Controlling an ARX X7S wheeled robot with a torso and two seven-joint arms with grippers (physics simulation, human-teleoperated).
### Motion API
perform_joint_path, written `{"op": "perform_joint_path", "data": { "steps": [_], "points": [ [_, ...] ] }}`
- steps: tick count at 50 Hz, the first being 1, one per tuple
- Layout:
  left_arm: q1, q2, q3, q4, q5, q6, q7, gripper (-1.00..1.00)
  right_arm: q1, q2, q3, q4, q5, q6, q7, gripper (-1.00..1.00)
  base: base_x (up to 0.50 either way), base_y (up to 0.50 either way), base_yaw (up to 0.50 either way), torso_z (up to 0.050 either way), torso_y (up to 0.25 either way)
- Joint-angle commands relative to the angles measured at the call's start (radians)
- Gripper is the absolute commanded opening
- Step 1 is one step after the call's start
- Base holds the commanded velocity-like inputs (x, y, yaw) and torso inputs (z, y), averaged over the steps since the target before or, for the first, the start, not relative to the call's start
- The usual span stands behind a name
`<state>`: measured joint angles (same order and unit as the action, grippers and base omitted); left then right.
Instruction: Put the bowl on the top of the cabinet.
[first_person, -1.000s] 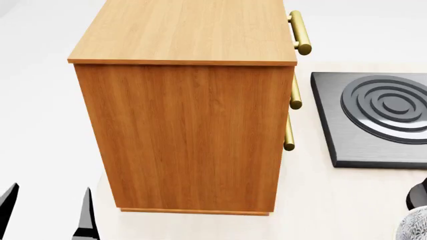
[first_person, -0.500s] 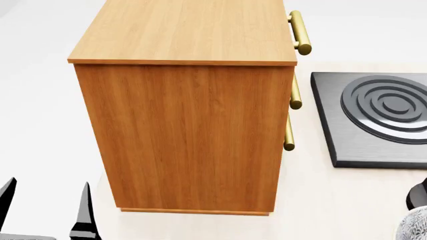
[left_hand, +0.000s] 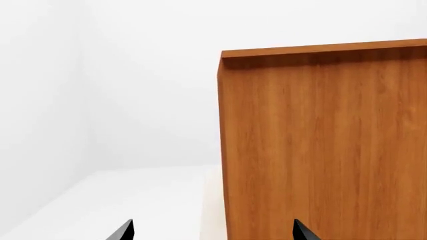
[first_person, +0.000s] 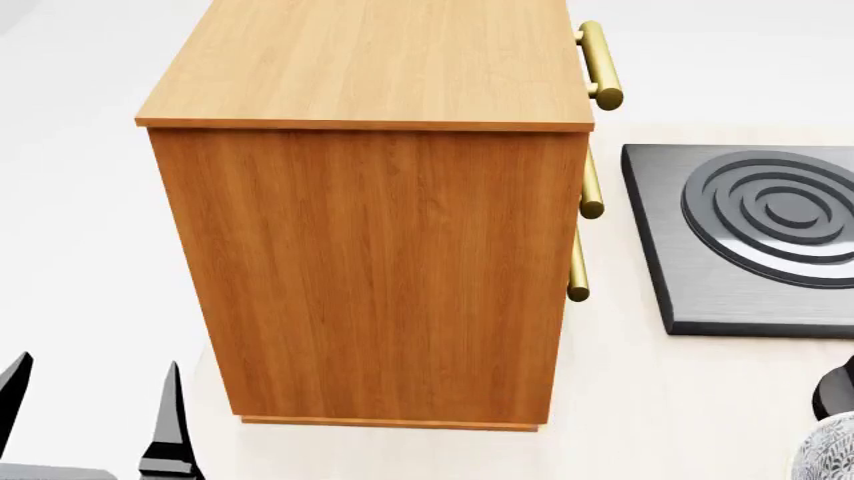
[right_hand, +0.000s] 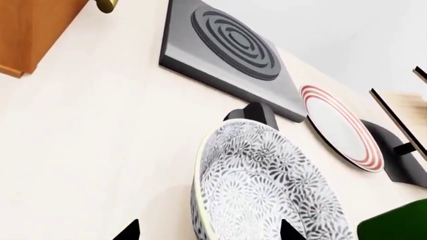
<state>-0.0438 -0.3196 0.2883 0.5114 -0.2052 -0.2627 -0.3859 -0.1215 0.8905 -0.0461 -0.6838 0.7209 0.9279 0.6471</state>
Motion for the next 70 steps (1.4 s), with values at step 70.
{"op": "perform_joint_path", "data": {
  "steps": [70],
  "points": [
    [-0.008,-0.017,0.026,-0.003,-0.007,0.003,-0.026,1.00,0.052,-0.021,-0.055,0.107,-0.047,-0.058,-0.040,1.00,0.00,0.00,0.00,0.000,0.000]
  ]
}}
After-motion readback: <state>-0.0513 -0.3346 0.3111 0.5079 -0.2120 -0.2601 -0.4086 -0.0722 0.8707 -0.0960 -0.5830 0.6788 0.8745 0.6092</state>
